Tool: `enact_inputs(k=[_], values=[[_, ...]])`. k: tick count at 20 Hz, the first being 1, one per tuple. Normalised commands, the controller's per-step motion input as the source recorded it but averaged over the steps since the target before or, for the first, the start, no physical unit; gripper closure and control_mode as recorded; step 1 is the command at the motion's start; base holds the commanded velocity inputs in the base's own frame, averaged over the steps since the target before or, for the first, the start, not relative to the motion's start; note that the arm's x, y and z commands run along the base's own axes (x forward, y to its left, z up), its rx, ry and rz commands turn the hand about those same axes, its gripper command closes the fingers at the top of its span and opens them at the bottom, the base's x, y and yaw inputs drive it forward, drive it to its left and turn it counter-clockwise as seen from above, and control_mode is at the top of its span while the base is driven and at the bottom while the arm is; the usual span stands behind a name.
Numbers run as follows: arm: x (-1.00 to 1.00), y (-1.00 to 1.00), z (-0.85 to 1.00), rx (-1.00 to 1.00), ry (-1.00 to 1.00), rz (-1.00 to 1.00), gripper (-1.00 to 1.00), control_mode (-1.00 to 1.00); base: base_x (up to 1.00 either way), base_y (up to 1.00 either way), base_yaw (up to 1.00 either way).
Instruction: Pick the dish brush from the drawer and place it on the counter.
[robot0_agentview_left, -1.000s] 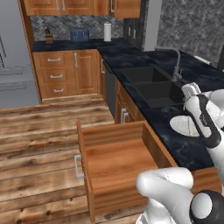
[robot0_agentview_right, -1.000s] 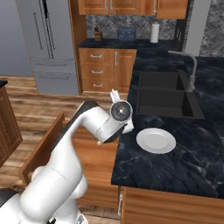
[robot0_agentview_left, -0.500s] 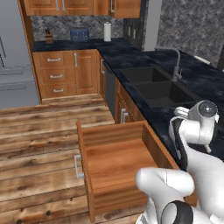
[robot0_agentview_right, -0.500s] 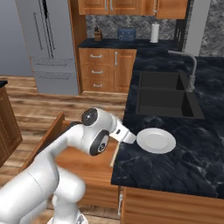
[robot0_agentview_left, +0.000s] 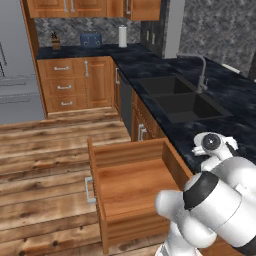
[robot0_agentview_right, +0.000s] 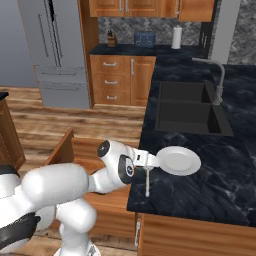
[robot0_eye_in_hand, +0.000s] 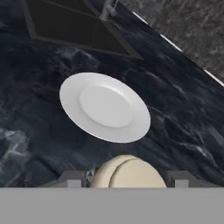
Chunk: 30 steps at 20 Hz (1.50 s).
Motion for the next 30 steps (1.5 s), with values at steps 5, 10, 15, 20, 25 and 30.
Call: enact_inputs(k=[5, 10, 15, 20, 25, 30], values=[[0.39, -0.4, -0.13, -0.01, 0.35, 0.33, 1.0, -1.0, 0.0, 0.0, 0.0], [0.45, -0.11, -0.21, 0.0, 0.38, 0.31, 1.0, -1.0, 0.0, 0.0, 0.0], [0.71, -0.02, -0.1, 0.0, 0.44, 0.32, 1.0, -1.0, 0.0, 0.0, 0.0], [0.62, -0.38, -0.09, 0.0, 0.43, 0.34, -1.0, -1.0, 0.0, 0.0, 0.0], [0.1, -0.28, 0.2, 0.05, 0.26, 0.29, -1.0, -1.0, 0.0, 0.0, 0.0], [0.0, -0.06, 0.79, 0.03, 0.28, 0.22, -1.0, -1.0, 0.0, 0.0, 0.0]])
